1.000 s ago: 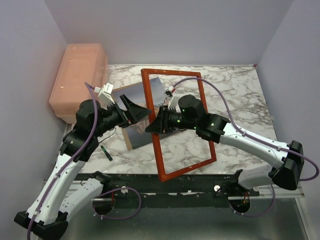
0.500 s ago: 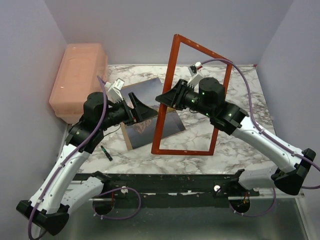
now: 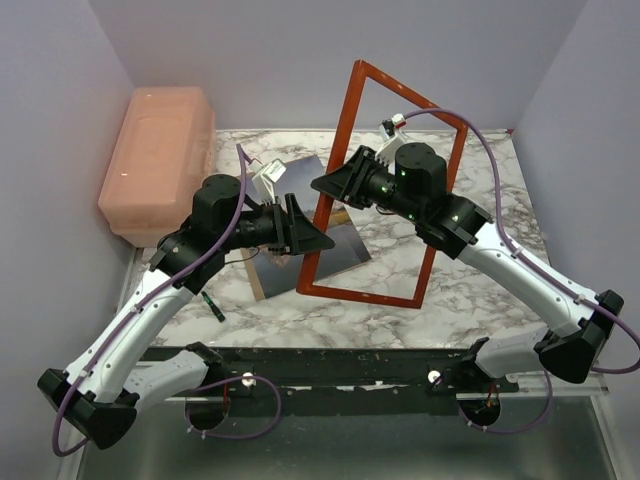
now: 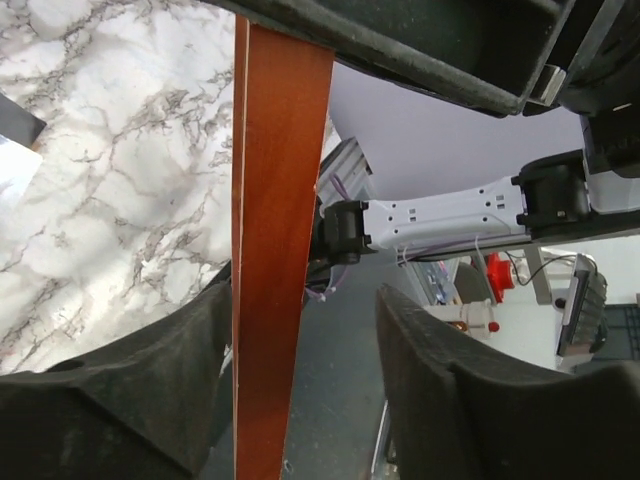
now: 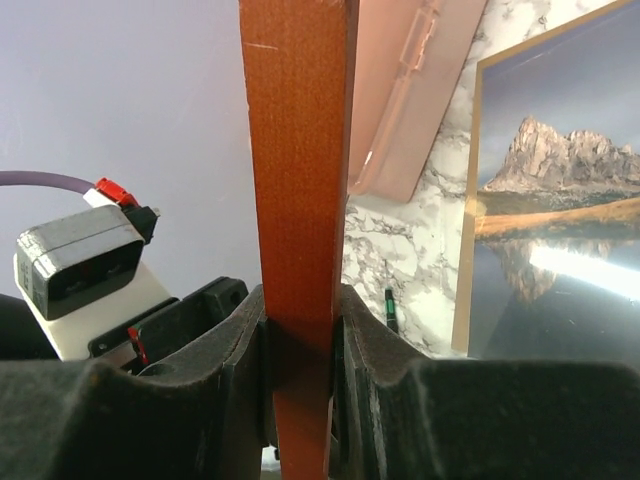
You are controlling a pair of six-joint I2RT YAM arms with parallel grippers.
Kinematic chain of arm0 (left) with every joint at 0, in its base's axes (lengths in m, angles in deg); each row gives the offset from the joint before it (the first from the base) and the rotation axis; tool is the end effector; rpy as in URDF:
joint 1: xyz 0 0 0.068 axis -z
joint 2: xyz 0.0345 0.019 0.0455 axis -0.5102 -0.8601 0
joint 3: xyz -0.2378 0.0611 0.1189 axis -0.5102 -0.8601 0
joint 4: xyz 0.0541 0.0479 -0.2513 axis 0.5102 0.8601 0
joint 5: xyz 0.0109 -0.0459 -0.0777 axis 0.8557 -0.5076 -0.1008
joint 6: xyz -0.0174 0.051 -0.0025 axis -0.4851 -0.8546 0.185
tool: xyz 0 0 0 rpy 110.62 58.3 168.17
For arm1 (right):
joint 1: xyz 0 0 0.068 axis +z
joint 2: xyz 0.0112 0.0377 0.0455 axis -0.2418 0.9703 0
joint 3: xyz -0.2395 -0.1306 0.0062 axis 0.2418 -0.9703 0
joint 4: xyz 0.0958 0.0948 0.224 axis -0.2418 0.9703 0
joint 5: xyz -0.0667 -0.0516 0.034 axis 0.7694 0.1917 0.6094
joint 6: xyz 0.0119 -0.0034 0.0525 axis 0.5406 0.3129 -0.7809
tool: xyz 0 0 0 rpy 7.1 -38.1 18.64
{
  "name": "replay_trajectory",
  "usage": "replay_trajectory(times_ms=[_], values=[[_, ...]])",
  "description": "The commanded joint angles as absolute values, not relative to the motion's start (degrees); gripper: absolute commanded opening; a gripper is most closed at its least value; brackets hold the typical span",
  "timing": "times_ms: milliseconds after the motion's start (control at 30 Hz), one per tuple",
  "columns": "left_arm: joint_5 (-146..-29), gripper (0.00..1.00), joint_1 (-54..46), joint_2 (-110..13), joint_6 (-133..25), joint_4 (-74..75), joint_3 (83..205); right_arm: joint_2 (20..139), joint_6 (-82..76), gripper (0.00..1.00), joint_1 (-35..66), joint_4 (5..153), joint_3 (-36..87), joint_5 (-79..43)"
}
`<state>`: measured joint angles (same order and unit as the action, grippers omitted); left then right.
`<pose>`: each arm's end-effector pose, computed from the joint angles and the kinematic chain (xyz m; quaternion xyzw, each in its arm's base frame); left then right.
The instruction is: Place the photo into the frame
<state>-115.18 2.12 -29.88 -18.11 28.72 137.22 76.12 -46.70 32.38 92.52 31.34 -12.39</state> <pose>0.1622 -0.1293 0.3996 0.0818 0.7829 -0.5543 0.2706 0.2133 0.2259 0.4300 0.0133 0.7645 0.4926 0.4157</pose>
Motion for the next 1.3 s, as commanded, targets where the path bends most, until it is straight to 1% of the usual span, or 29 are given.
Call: replay_trajectory(times_ms=[0, 67, 100, 167, 233, 267, 367, 400, 433, 467, 500, 567, 633, 700, 833, 1067, 1267], values=[[-117.56, 0.54, 2.76, -30.2, -19.82, 27.46, 138.26, 75.81, -46.82, 0.01, 31.63, 90.97, 32.9, -12.46], [-116.79, 0.44, 2.81, -30.44, -20.54, 28.27, 138.91, 75.81, -47.05, 0.01, 31.41, 91.02, 32.88, -12.89], [-116.56, 0.33, 2.85, -30.46, -20.68, 28.5, 138.87, 75.77, -47.01, 0.01, 31.28, 90.8, 32.83, -13.15], [-116.25, 0.17, 2.81, -30.32, -20.9, 28.89, 138.5, 75.79, -46.68, 0.02, 31.23, 90.35, 32.51, -13.96], [-114.59, 0.04, 2.75, -30.37, -21.48, 30.62, 139.11, 75.77, -46.22, 0.06, 31.19, 90.39, 32.17, -14.35], [-113.34, 0.0, 2.74, -30.37, -21.87, 32.0, 139.81, 75.73, -45.91, 0.09, 31.19, 90.53, 31.88, -14.59], [-110.72, 0.0, 2.74, -29.6, -22.09, 33.72, 140.45, 75.08, -45.15, 0.35, 31.19, 91.66, 30.87, -14.41], [-109.71, 0.0, 2.75, -29.09, -22.09, 34.13, 140.61, 74.8, -44.99, 0.47, 31.19, 92.23, 30.44, -14.13], [-108.59, 0.0, 2.8, -28.7, -22.23, 34.89, 141.03, 74.39, -44.72, 0.55, 31.19, 92.9, 30.07, -13.78], [-106.79, 0.0, 2.75, -28.37, -22.69, 36.21, 141.92, 73.97, -44.55, 0.67, 31.2, 93.72, 29.77, -13.5], [-104.97, 0.0, 2.77, -27.98, -23.27, 37.94, 142.74, 73.42, -44.51, 0.76, 31.26, 94.55, 29.37, -13.4], [-102.04, 0.0, 2.8, -27.47, -24.26, 41.67, 144.82, 72.43, -44.44, 0.88, 31.23, 96.16, 28.75, -12.93], [-98.64, 0.0, 2.78, -27.47, -26.0, 46.84, 147.89, 71.44, -44.24, 0.94, 31.19, 97.61, 28.25, -12.39], [-95.28, 0.0, 2.82, -27.75, -27.32, 51.59, 151.44, 70.92, -44.18, 0.97, 31.21, 99.2, 28.16, -12.48], [-89.8, 0.0, 2.86, -26.89, -28.3, 56.73, 155.45, 70.21, -44.25, 1.0, 31.21, 101.31, 27.89, -13.85], [-76.85, 0.0, 2.86, -24.16, -30.96, 63.73, 160.56, 68.41, -45.38, 1.0, 31.21, 102.74, 25.74, -14.92], [-69.25, 0.0, 2.96, -20.91, -32.61, 64.62, 161.19, 66.85, -46.44, 1.0, 31.19, 102.74, 23.95, -15.49]])
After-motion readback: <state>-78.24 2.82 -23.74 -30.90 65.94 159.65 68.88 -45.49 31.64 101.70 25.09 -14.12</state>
